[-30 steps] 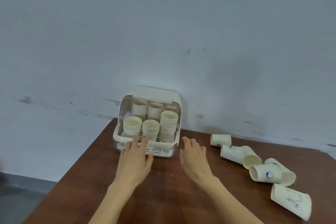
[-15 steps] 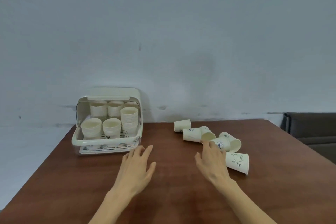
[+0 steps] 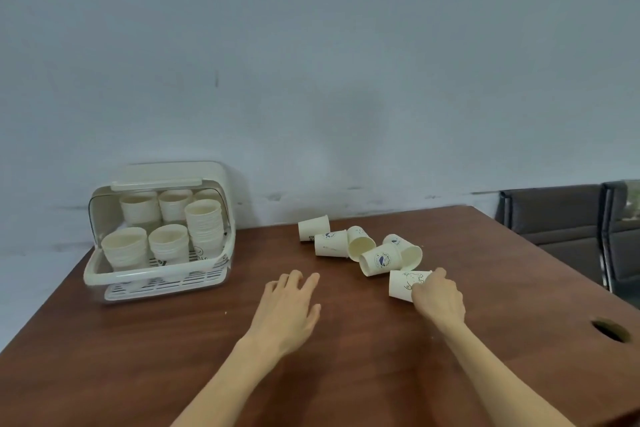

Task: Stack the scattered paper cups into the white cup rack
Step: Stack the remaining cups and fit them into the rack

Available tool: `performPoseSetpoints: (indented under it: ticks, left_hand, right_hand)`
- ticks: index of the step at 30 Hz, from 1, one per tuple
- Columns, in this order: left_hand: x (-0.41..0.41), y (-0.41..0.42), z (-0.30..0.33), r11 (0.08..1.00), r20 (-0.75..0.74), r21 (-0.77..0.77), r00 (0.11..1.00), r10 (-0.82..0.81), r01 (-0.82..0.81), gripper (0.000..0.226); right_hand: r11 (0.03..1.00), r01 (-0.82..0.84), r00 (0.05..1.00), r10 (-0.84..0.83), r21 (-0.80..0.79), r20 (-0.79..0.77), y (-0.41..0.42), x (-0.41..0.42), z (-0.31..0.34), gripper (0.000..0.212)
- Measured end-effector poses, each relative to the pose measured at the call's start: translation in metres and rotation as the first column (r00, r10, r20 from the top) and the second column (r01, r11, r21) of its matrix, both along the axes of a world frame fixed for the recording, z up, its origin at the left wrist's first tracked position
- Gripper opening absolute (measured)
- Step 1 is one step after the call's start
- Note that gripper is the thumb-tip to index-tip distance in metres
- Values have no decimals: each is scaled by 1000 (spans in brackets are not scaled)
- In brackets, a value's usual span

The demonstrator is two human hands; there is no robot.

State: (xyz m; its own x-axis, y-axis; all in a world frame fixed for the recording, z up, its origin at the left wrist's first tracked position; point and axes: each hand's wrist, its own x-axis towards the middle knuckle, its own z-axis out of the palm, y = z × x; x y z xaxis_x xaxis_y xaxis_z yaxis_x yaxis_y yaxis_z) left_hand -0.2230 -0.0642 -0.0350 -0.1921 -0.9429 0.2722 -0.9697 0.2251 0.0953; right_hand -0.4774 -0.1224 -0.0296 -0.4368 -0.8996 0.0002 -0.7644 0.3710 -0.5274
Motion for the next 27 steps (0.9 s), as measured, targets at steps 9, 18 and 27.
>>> performPoseSetpoints:
  ticks: [9,18,27]
  left_hand:
    - [-12,-6,0,1000,51,14,999,-15,15,51]
    - [-17,-17,-5,997,90,74,996,-8,1,51]
    - [-42,-61,0,988,131,157,991,-6,-15,48]
  right_hand:
    - [996,73,986,-78,45,145,-8,2,-10,31]
    - [981,-149,989,149,-120,-14,-5,10,-8,17]
    - [882,-469,800,444,40,-403,-13,18,8,22]
